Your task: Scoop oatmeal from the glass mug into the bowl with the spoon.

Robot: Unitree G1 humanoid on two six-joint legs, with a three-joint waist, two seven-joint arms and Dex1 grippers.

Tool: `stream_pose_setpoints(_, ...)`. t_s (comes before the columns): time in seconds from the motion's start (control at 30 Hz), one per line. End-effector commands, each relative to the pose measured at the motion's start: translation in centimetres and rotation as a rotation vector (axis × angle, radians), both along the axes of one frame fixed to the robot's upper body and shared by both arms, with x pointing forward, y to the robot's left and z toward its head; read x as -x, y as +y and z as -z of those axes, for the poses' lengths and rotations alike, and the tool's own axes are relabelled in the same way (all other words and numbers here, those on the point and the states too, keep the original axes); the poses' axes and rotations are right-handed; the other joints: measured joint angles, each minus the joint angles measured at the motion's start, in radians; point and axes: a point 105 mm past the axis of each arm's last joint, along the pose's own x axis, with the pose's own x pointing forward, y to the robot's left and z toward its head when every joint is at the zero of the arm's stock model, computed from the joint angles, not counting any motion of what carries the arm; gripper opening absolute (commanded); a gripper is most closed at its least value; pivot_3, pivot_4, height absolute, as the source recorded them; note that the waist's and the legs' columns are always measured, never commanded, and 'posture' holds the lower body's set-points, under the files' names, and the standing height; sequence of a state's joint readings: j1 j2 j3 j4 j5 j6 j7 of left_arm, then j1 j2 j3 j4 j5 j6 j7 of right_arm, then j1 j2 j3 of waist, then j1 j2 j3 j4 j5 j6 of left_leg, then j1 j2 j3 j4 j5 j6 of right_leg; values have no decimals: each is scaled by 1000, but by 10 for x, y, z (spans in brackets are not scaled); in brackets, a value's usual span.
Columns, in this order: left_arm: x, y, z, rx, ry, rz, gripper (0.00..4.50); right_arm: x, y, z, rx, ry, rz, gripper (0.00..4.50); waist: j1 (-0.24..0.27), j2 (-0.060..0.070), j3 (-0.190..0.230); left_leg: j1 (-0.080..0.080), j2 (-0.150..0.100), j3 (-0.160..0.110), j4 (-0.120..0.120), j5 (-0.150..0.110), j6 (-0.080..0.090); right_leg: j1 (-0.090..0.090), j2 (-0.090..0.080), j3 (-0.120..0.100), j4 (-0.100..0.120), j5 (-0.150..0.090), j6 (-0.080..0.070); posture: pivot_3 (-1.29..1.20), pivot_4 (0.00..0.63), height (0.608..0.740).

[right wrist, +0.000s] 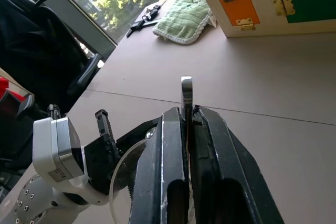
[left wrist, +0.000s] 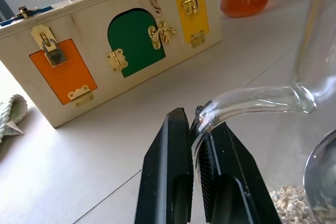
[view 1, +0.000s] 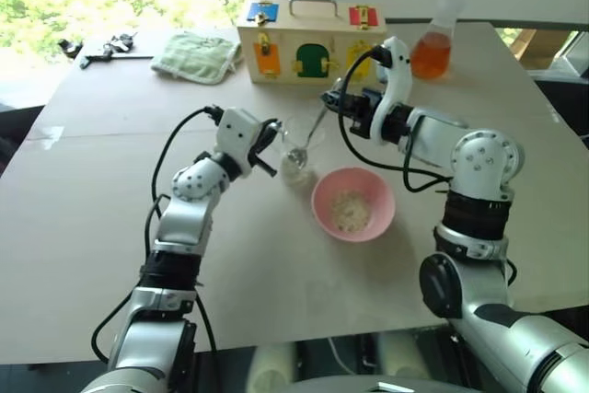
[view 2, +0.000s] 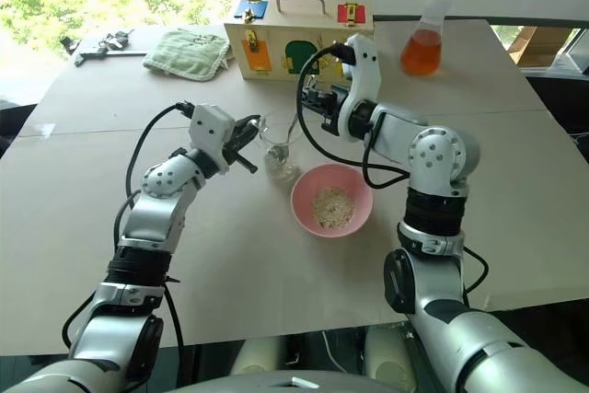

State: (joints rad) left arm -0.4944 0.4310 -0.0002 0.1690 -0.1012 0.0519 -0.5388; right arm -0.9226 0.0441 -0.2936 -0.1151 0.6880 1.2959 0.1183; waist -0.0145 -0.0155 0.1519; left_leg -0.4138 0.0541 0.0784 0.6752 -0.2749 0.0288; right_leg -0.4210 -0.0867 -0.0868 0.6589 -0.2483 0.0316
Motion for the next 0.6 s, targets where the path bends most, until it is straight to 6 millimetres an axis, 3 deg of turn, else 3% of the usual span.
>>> stream_pose_setpoints(0.03, -3, 2, 3, 12, 11, -18, 65, 3, -3, -20, -66, -33, -18, 0, 0, 0, 0, 0, 0, 0, 0, 0, 0, 0, 0, 0, 0, 0, 0, 0, 150, 740)
stream_pose_setpoints(0.3, -8, 6, 5, 93, 35, -49, 65, -9, -30, -29, -159, 12, 70, 0, 1, 0, 0, 0, 0, 0, 1, 0, 0, 0, 0, 0, 1, 0, 0, 0, 150, 740)
stream_pose_setpoints(0.6, -9, 6, 4, 148, 28, -62, 65, -13, -40, -27, -188, 50, 112, 0, 2, 0, 0, 0, 0, 0, 2, 0, 0, 0, 0, 0, 2, 0, 0, 0, 150, 740)
